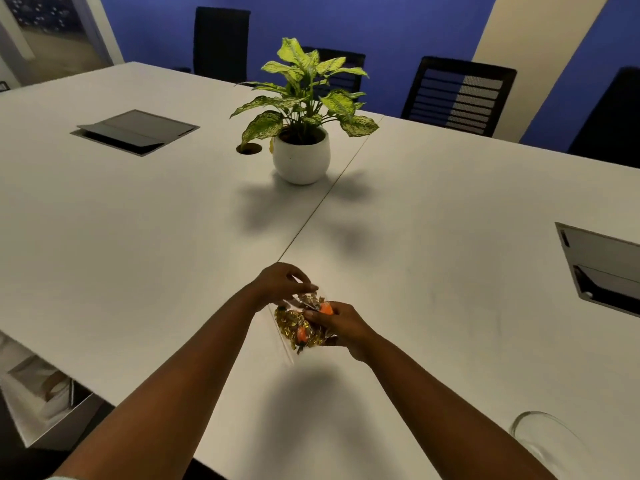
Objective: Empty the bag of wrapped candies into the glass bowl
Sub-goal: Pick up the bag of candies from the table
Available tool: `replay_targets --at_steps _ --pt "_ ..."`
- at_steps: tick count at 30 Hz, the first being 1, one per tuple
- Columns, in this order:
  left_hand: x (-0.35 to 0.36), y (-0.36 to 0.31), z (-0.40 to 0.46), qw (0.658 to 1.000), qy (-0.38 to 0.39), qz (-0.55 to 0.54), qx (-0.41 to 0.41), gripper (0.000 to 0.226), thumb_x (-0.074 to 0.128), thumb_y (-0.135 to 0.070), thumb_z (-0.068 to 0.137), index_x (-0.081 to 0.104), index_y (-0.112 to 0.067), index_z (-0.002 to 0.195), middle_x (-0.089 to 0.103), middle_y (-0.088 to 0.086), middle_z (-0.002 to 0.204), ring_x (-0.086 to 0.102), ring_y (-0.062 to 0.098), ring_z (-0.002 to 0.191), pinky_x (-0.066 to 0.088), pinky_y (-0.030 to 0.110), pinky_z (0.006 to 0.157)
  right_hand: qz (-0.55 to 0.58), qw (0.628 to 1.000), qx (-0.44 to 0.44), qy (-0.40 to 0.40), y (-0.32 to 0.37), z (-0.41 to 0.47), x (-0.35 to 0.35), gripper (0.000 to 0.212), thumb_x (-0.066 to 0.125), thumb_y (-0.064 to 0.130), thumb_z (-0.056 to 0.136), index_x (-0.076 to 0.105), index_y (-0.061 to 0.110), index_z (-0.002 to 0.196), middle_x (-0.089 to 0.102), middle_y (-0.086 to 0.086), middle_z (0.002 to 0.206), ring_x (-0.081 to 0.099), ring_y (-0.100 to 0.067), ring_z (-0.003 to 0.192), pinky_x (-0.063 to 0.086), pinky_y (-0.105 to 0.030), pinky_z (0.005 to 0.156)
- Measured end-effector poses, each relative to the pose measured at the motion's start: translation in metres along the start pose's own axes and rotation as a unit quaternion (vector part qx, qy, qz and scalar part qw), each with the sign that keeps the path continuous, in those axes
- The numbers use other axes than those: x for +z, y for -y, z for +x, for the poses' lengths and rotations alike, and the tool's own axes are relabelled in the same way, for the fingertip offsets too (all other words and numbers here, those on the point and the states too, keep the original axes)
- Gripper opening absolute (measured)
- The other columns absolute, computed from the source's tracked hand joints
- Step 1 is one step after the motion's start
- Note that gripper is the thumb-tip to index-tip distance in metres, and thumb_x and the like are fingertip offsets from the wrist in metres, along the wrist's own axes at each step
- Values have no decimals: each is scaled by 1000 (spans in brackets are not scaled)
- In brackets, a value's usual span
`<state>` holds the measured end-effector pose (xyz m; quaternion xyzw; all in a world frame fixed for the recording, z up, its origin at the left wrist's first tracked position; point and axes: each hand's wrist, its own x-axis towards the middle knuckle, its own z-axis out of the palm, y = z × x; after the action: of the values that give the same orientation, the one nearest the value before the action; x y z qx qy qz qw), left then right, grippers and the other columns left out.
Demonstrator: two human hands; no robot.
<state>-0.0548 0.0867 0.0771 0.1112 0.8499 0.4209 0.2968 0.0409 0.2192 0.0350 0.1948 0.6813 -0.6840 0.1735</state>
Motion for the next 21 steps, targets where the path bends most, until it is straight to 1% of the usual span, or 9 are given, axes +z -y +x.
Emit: replay_targets --at_steps 2,4,5,9,12,14,17,19,21 --pt "-2 -11 2 998 -8 -65 13 18 70 -31 80 67 -16 89 68 -1 76 65 10 69 51 22 58 46 999 -6 -24 4 -6 -12 22 68 27 82 61 18 101 65 -7 102 64 -14 83 54 -23 63" --pt "-3 -19 3 994 -23 -109 17 26 64 -36 84 67 -12 95 68 2 82 65 12 74 49 24 61 94 994 -8 -57 7 -12 -24 24 67 26 83 61 16 103 65 -5 100 63 -17 87 53 -25 63" --pt "-2 -23 3 991 -24 -129 14 27 62 -38 85 66 -12 92 68 3 85 64 14 76 50 24 61 120 990 -9 -73 8 -15 -30 24 67 25 83 61 16 104 65 -5 100 62 -20 90 53 -26 63" --pt "14 -37 1 987 39 -156 -29 29 63 -42 82 66 -13 82 68 6 85 66 20 76 56 25 51 195 972 -16 -132 10 -29 -55 18 67 23 83 63 16 99 67 -2 90 62 -17 81 51 -27 62" --pt "37 -52 -2 983 101 -151 -41 24 70 -33 79 67 -9 80 69 7 80 70 17 65 56 23 46 231 957 -13 -173 8 -41 -72 13 67 22 82 64 15 93 67 -3 85 62 -16 77 50 -27 62" --pt "51 -61 -3 982 110 -149 -25 13 70 -19 81 67 -7 77 69 7 76 70 11 51 56 21 45 243 951 -7 -192 5 -49 -82 7 67 23 82 65 17 84 67 -3 84 62 -17 76 50 -27 62" --pt "71 -73 -3 987 91 -131 -7 6 65 -5 83 67 -3 78 67 10 74 66 6 40 56 17 43 251 946 4 -204 -2 -61 -94 9 68 24 82 64 17 84 67 -5 84 62 -18 76 51 -29 63" --pt "84 -82 -3 992 76 -98 1 11 65 -3 83 69 5 89 66 10 70 64 6 37 55 17 41 253 945 17 -208 -8 -71 -101 10 67 25 82 63 16 86 66 -5 85 62 -19 77 52 -31 64" --pt "95 -88 -4 998 45 -46 18 16 67 -4 81 71 8 92 64 9 63 60 4 32 53 17 39 249 944 35 -215 -12 -79 -106 16 66 26 83 62 13 92 65 -7 90 62 -21 82 53 -35 67"
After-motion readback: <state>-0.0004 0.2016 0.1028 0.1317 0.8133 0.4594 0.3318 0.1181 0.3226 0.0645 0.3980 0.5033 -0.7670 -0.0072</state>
